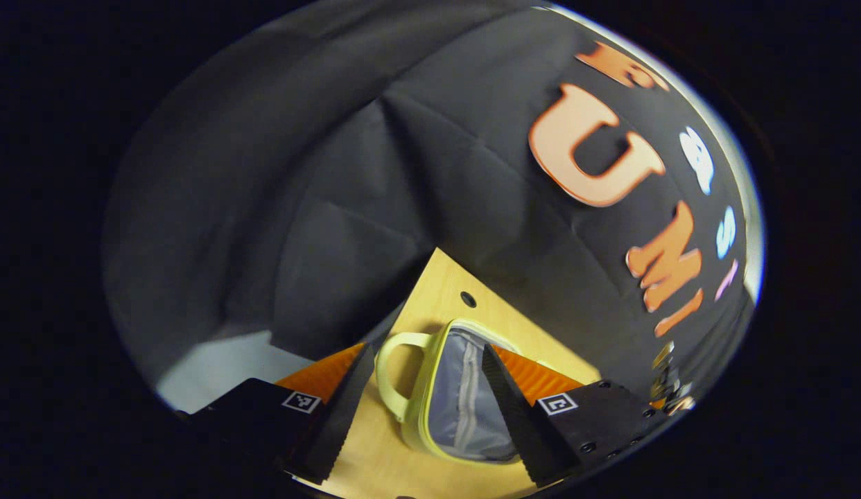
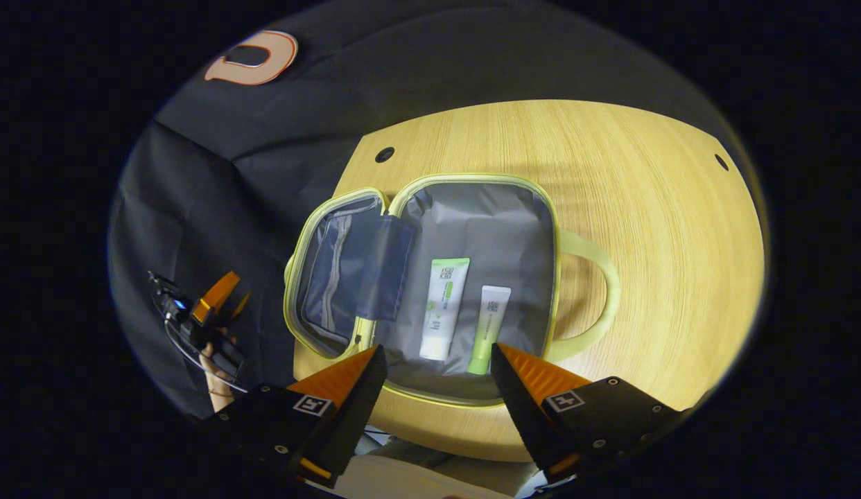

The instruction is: First open the suitcase, pack the skin care products into it, and then close the suitcase.

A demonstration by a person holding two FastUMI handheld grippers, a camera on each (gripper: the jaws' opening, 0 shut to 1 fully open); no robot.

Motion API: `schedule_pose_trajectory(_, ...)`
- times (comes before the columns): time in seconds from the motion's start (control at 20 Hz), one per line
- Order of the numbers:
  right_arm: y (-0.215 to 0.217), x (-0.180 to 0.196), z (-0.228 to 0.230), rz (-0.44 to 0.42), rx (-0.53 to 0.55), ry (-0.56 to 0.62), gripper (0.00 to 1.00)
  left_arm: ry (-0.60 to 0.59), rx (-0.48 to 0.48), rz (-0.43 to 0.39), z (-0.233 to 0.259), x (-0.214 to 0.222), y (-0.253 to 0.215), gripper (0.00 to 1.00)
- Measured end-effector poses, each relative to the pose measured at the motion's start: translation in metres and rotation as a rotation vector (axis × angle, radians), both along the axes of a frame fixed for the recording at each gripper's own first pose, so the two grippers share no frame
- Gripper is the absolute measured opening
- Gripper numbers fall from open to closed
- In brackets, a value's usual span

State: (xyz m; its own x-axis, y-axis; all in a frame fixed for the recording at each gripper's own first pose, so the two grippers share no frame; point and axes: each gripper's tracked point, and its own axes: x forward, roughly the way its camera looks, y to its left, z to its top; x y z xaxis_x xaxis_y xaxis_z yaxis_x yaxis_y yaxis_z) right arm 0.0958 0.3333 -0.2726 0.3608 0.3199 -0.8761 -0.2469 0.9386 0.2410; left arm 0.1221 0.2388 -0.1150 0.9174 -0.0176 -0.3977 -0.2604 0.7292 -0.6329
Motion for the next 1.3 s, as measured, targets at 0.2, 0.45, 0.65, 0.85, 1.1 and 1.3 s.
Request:
schedule_pose_trajectory(0.2,-0.005,0.004,0.011,-0.060,0.039,-0.003,0.96,0.040,-0.184,0.005,-0.051,0.011,0.016,1.00)
schedule_pose_trajectory(0.45,-0.018,0.004,0.010,-0.115,0.037,0.021,0.96,0.088,-0.272,-0.034,-0.088,0.032,0.005,0.98)
schedule_pose_trajectory(0.65,-0.024,0.004,0.008,-0.151,0.057,0.036,0.96,0.074,-0.300,-0.077,-0.089,0.049,-0.007,0.95)
schedule_pose_trajectory(0.85,-0.027,0.008,0.008,-0.169,0.069,0.036,0.96,0.155,-0.274,-0.060,-0.106,0.061,-0.011,0.55)
schedule_pose_trajectory(1.1,-0.035,0.014,0.017,-0.167,0.071,-0.008,0.96,0.237,-0.307,-0.033,-0.102,0.059,-0.019,0.10)
schedule_pose_trajectory(1.3,-0.048,0.021,0.032,-0.182,0.066,-0.069,0.96,0.270,-0.106,-0.064,-0.060,0.049,-0.029,0.09)
